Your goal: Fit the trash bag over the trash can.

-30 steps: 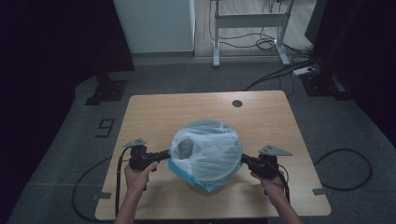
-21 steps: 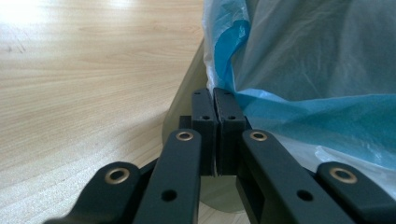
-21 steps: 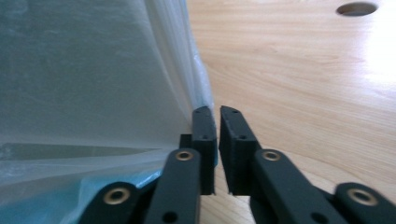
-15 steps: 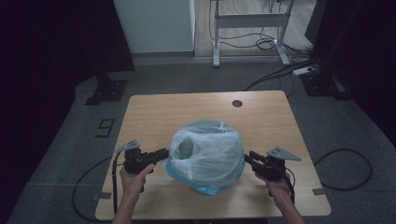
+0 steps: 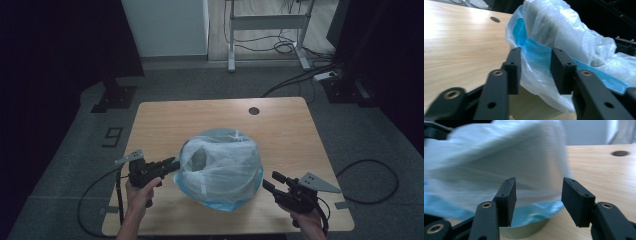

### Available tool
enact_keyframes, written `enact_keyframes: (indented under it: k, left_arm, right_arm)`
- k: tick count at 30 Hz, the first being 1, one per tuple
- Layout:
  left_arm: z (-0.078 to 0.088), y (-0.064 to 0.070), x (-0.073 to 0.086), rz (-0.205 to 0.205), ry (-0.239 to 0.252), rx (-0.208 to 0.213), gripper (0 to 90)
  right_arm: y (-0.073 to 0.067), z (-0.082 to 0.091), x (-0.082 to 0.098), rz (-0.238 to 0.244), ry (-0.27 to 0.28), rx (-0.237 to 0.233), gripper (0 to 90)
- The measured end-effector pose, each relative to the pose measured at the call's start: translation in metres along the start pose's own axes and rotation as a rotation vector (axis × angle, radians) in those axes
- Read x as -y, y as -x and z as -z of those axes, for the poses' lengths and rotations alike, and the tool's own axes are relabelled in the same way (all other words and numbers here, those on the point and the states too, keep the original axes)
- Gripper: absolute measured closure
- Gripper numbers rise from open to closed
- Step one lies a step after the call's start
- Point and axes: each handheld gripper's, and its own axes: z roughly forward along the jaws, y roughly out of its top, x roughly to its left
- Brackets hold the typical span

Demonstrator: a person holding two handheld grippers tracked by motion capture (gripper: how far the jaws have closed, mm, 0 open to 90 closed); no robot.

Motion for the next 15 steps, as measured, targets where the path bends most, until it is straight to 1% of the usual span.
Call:
enact_keyframes:
  k: [1, 3, 4, 5, 9, 12, 13, 15]
  left_arm:
    - [0.001, 0.001, 0.001, -0.007, -0.006, 0.015, 52.2]
    - [0.004, 0.004, 0.002, -0.031, -0.018, 0.026, 47.2]
    - [0.007, 0.006, 0.003, -0.042, -0.017, 0.043, 45.1]
    - [0.008, 0.007, 0.004, -0.046, -0.015, 0.051, 43.1]
    - [0.016, 0.010, 0.007, -0.081, -0.004, 0.083, 37.3]
    - [0.015, 0.013, 0.009, -0.114, -0.020, 0.118, 32.1]
    - [0.014, 0.015, 0.010, -0.126, -0.026, 0.132, 30.3]
    - [0.012, 0.017, 0.011, -0.146, -0.045, 0.141, 26.0]
  right_arm:
    - [-0.003, 0.000, 0.000, 0.002, 0.003, -0.021, 43.3]
    - [-0.010, 0.002, 0.001, 0.011, 0.010, -0.068, 41.7]
    - [-0.014, 0.002, 0.002, 0.019, 0.012, -0.088, 40.7]
    - [-0.019, 0.002, 0.003, 0.029, 0.010, -0.113, 39.8]
    - [-0.029, 0.000, 0.002, 0.062, 0.004, -0.166, 36.3]
    - [-0.036, -0.005, 0.000, 0.092, -0.005, -0.198, 34.1]
    - [-0.039, -0.006, -0.001, 0.104, -0.009, -0.201, 33.6]
    - [-0.043, -0.010, 0.000, 0.129, -0.020, -0.192, 33.0]
